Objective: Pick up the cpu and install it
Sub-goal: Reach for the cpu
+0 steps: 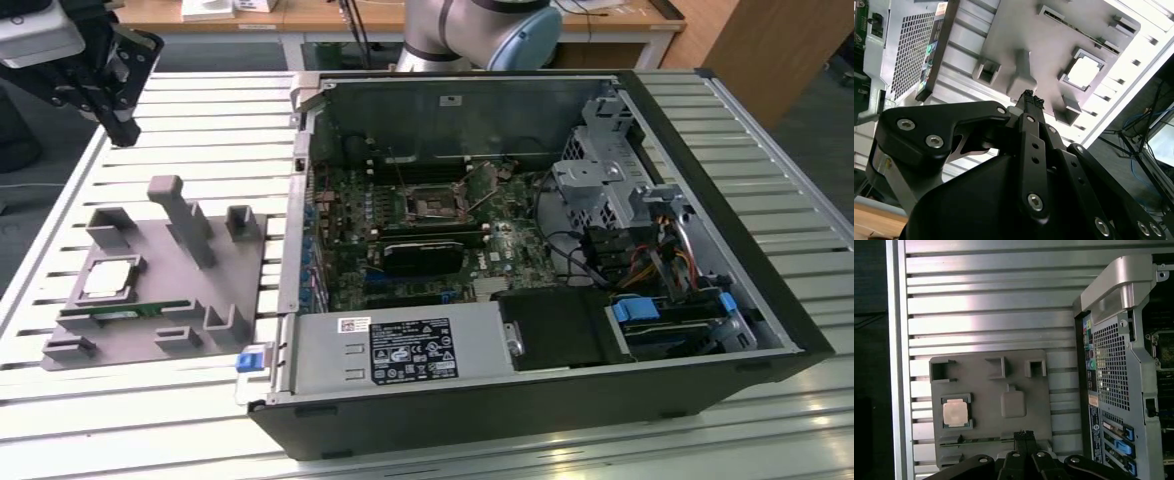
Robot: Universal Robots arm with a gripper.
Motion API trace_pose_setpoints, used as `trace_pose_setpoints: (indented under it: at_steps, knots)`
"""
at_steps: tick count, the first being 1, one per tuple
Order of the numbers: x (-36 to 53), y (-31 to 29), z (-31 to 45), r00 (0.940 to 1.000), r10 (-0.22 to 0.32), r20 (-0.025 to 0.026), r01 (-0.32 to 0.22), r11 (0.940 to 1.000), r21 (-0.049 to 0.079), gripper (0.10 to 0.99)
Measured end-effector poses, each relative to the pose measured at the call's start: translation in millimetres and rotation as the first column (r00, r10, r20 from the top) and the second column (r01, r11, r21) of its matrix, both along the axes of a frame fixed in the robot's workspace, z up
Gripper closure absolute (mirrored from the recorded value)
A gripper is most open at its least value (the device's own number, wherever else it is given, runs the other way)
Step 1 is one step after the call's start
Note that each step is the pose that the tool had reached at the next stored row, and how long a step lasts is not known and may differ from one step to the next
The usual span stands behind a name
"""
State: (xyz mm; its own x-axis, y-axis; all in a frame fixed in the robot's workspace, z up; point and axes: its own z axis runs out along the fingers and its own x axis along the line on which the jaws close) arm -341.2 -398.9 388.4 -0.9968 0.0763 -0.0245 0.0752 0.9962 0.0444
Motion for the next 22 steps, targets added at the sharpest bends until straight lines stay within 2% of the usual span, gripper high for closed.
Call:
trace_pose_setpoints:
  at_steps: [10, 22]
  knots:
    - [-17.2, 0.0, -1.0, 1.0000, 0.000, -0.0002, 0.000, 1.0000, 0.000, 0.980]
    - [-30.5, 0.0, -2.0, 1.0000, 0.000, -0.0004, 0.000, 1.0000, 0.000, 0.980]
